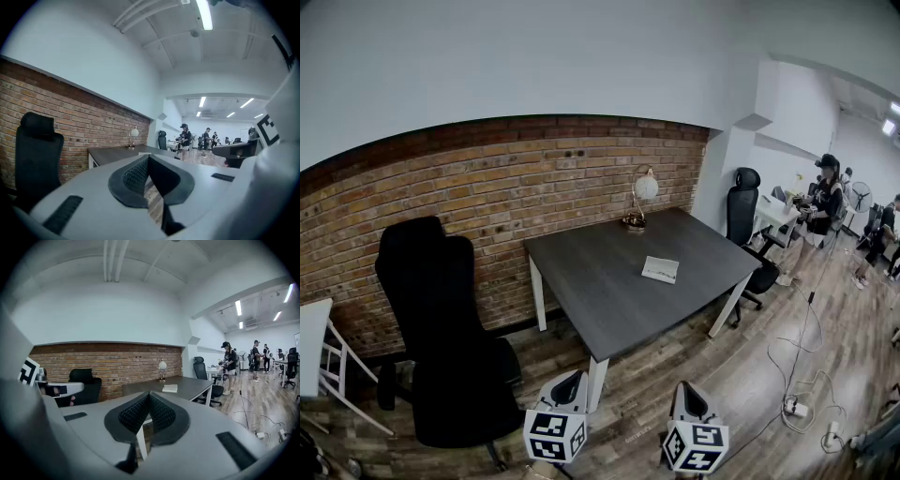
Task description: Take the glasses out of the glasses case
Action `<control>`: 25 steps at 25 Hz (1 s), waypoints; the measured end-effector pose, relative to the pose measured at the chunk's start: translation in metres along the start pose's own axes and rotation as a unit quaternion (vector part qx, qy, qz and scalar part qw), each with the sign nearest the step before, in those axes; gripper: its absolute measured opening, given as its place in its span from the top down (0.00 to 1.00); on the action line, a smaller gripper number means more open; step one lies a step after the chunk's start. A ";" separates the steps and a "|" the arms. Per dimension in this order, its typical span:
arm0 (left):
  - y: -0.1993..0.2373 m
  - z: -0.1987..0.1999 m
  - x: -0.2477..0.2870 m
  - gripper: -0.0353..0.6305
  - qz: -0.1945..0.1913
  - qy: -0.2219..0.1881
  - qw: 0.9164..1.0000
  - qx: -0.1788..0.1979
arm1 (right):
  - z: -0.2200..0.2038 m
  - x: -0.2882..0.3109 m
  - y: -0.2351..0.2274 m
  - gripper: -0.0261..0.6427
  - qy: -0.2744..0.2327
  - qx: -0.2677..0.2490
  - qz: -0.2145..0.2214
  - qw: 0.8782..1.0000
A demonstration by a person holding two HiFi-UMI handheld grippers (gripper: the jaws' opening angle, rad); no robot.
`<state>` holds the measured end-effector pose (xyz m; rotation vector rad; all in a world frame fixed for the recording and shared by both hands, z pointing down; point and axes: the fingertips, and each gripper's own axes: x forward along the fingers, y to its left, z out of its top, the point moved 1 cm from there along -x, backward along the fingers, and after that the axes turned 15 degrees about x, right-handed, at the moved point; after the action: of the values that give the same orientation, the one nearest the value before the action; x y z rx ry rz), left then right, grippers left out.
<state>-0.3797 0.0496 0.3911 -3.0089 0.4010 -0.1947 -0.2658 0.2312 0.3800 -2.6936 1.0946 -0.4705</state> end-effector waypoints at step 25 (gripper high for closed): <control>0.004 -0.025 0.053 0.92 -0.037 0.012 0.999 -0.008 | -0.021 0.047 -0.018 0.91 0.022 0.045 -0.022 0.998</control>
<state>-0.3332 0.0291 0.4214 -3.0428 0.2953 -0.2334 -0.2300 0.2095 0.4153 -2.6448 1.0012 -0.5753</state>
